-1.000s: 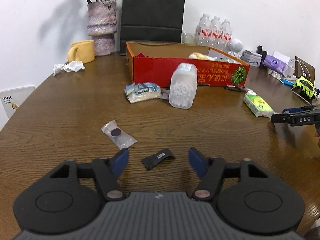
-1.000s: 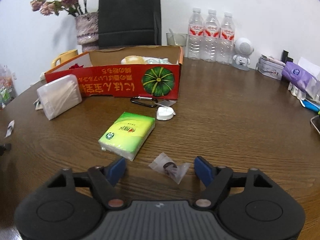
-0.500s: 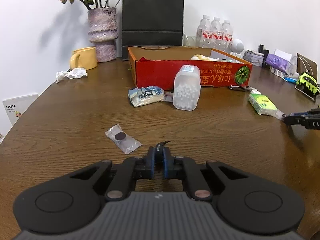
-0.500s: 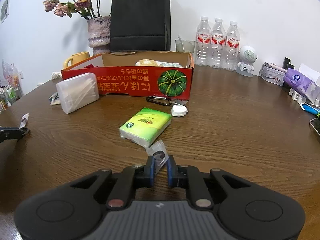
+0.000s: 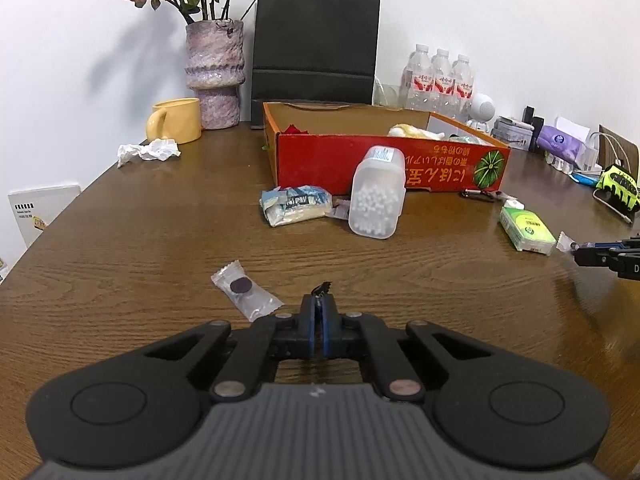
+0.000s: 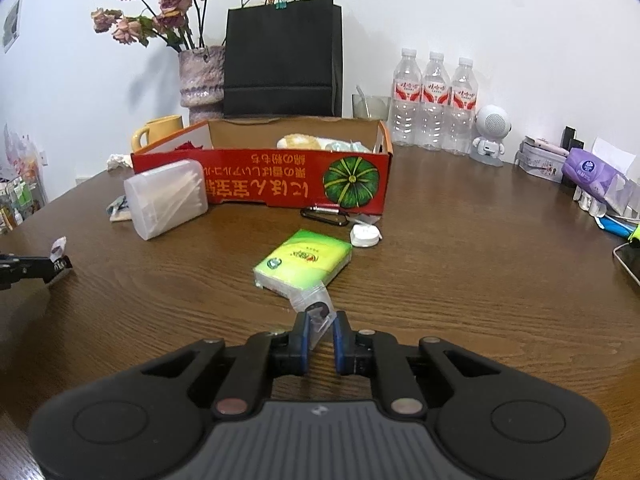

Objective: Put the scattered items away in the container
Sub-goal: 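Drop the black strip and clear sachet into the box, opening both grippers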

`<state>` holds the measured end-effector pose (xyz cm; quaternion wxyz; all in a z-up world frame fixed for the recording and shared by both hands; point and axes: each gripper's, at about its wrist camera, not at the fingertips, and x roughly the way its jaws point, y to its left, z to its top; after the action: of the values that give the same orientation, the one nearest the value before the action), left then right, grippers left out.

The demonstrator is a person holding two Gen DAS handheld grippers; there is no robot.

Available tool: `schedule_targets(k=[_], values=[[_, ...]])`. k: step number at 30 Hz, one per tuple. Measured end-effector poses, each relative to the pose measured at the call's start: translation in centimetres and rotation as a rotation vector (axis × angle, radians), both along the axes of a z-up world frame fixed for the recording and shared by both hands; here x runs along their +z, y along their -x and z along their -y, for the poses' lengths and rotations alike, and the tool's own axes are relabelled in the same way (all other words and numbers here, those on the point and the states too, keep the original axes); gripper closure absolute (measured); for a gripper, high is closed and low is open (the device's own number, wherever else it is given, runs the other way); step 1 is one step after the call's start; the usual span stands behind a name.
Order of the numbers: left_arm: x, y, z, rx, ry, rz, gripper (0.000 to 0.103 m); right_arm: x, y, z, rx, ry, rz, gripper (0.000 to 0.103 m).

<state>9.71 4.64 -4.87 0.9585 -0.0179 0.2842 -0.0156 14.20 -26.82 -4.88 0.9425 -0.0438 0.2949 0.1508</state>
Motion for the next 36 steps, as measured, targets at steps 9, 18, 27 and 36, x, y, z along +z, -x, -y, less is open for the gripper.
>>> schedule_targets(k=[9,18,27,36], values=[[2.3,-0.1,0.3,-0.001,0.01,0.073,0.099,1.9,0.3,-0.5,0.004,-0.025,0.05,0.092],[7.8,-5.8,1.1,-0.021,0.023,0.249,0.099,6.3,-3.8,-2.7,0.043,-0.08,0.162,0.092],[8.5,-17.5,1.1,0.001,0.111,0.225,0.099,8.0,-13.8,-5.8,0.042,-0.11,0.171,0.092],[5.1,-24.4,-0.4,0.048,0.189,0.106,0.099,5.3,-22.4,-7.3,0.004,-0.066,0.087,0.092]])
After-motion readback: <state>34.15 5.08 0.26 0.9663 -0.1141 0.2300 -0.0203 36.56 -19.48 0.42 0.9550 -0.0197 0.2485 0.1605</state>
